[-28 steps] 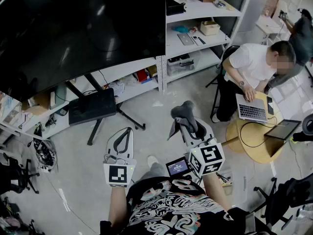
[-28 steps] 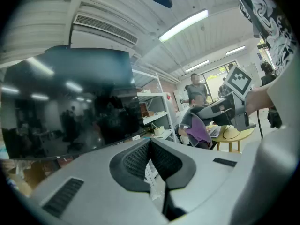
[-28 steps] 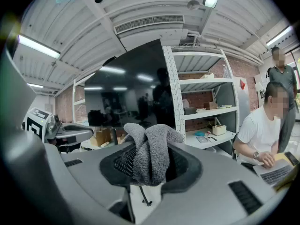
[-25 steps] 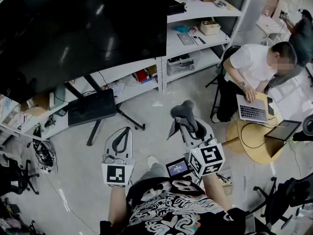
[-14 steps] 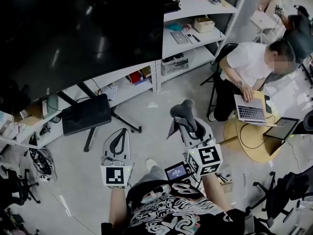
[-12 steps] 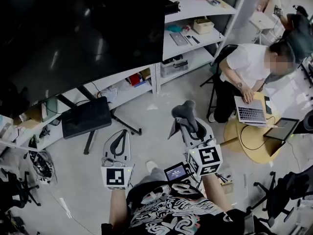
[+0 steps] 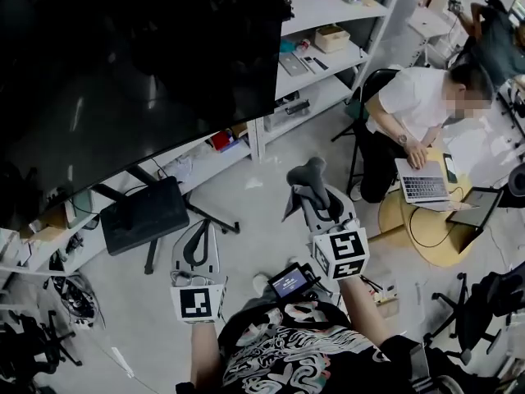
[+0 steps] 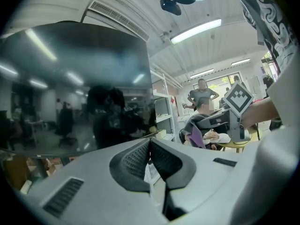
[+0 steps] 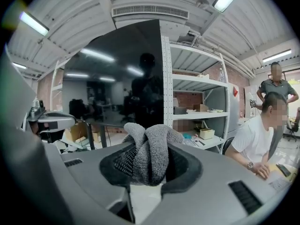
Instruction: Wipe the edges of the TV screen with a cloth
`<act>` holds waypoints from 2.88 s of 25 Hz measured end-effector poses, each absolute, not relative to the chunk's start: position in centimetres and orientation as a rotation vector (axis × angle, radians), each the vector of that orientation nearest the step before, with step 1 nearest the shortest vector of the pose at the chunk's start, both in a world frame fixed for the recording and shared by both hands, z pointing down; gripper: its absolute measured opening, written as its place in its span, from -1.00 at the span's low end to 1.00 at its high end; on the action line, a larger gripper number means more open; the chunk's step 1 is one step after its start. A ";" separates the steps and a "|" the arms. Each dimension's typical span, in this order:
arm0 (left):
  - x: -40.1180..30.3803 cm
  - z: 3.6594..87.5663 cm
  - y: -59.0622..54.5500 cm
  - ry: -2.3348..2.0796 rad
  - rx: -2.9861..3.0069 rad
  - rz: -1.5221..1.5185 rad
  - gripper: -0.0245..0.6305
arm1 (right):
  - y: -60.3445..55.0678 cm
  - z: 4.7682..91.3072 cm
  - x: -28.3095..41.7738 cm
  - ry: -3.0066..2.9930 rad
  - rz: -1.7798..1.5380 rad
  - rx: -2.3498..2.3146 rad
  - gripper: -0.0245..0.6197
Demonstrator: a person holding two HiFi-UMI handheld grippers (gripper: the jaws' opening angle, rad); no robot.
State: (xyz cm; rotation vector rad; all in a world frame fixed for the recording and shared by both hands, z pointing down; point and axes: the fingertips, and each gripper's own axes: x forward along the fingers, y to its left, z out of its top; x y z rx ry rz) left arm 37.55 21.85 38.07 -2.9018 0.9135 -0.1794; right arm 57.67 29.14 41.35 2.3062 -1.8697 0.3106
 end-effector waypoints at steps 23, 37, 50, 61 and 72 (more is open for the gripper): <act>48.0 39.3 8.6 1.047 -2.872 -0.277 -0.87 | 11.0 44.5 67.1 -1.982 0.398 2.107 -0.46; 49.9 40.3 5.8 1.157 -2.831 -0.325 -0.87 | 6.7 45.4 67.6 -2.133 0.403 1.967 -0.46; 49.1 41.9 4.3 1.151 -2.794 -0.420 -0.87 | 5.9 45.4 67.3 -2.092 0.318 1.940 -0.46; 49.2 42.3 3.7 1.160 -2.801 -0.429 -0.87 | 5.3 45.3 67.5 -2.095 0.309 1.922 -0.46; 49.8 43.1 3.5 1.150 -2.833 -0.434 -0.87 | 4.9 44.9 67.4 -2.110 0.305 1.905 -0.46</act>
